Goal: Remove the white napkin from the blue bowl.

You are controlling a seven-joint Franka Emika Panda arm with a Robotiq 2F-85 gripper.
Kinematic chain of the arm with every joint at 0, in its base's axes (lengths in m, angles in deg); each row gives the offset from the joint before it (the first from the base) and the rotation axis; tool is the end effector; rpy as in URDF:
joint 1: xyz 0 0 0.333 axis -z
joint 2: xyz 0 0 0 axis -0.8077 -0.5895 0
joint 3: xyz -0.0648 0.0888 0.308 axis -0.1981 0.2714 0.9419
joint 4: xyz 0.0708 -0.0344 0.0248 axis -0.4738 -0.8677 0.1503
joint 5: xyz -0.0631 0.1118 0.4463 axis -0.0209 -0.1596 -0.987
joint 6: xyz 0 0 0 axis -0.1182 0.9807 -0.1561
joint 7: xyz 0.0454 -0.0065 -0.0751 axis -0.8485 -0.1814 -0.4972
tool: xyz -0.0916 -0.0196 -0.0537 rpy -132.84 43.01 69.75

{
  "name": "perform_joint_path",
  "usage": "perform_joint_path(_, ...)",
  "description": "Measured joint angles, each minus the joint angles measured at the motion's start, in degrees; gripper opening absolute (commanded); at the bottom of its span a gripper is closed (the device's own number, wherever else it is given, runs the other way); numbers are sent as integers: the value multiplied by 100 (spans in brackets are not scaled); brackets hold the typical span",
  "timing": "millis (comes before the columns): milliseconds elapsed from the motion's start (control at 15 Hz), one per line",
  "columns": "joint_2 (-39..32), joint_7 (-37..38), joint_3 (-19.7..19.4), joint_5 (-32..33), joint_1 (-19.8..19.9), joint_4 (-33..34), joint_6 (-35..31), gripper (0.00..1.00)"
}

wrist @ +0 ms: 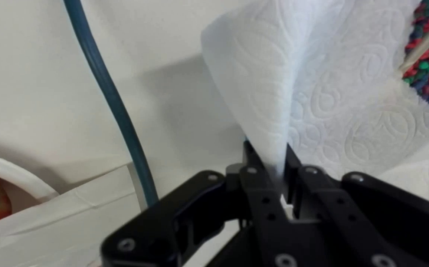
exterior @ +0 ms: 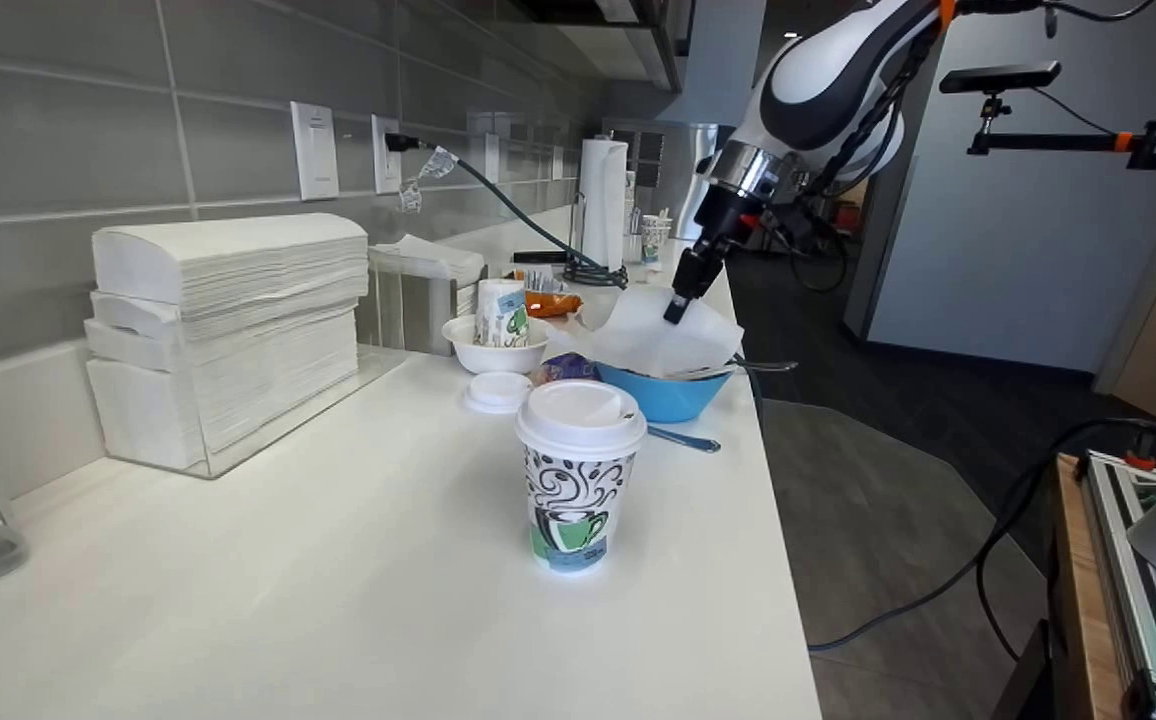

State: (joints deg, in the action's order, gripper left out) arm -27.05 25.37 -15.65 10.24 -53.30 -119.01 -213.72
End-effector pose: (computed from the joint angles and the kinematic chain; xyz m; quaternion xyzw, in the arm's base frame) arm 0.5810 0.0912 0.2629 -0.9785 -0.1009 -0.1432 0.1091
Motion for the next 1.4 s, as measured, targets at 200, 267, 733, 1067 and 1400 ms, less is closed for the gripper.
perform_joint_path(200,243,102,-3,87,-106,-78,5,0)
perform_joint_path(267,321,153,-3,138,-155,-81,8,0)
perform_joint_path(733,1114,1942,42,2035,-426,-61,47,0)
perform_joint_path(1067,2113,4063,1516,4269,759,300,1113,0)
perform_joint_path(1400,1760,5424,3291,6453,1106,1404,2715,2)
